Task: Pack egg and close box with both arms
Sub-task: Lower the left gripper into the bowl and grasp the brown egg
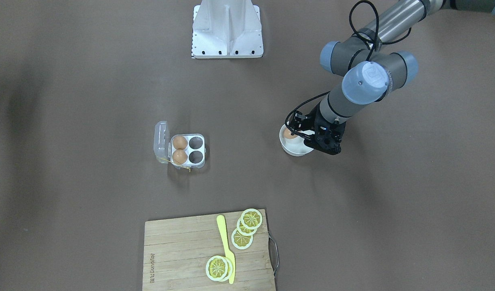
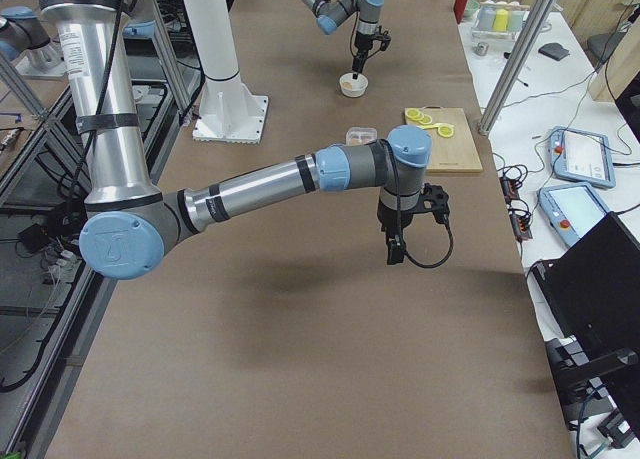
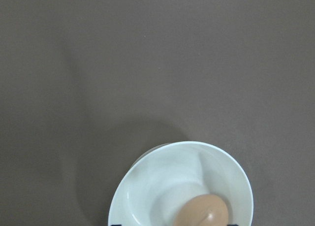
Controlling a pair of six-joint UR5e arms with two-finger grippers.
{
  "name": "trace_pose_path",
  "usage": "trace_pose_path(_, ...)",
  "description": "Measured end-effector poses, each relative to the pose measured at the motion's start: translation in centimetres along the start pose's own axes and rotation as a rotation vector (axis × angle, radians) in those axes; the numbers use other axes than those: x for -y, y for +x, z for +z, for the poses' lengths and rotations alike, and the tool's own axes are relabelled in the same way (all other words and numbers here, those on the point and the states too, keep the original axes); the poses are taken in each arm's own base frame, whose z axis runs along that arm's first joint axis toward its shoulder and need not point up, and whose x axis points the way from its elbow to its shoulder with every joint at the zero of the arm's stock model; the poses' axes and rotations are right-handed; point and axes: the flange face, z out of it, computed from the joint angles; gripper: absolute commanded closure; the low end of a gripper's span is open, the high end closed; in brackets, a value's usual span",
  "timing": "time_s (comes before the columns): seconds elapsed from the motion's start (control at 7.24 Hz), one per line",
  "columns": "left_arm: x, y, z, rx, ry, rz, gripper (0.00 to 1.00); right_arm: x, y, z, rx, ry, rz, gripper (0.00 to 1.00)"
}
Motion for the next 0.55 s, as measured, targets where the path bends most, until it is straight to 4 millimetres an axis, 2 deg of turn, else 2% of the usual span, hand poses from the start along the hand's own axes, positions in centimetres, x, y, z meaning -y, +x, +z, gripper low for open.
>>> trace_pose_path(0.55, -0.5, 0.2, 1.9, -0.007, -0.014, 0.006, 0.3, 0.0, 0.1, 0.1, 0.0, -0.001, 0.002, 0.0)
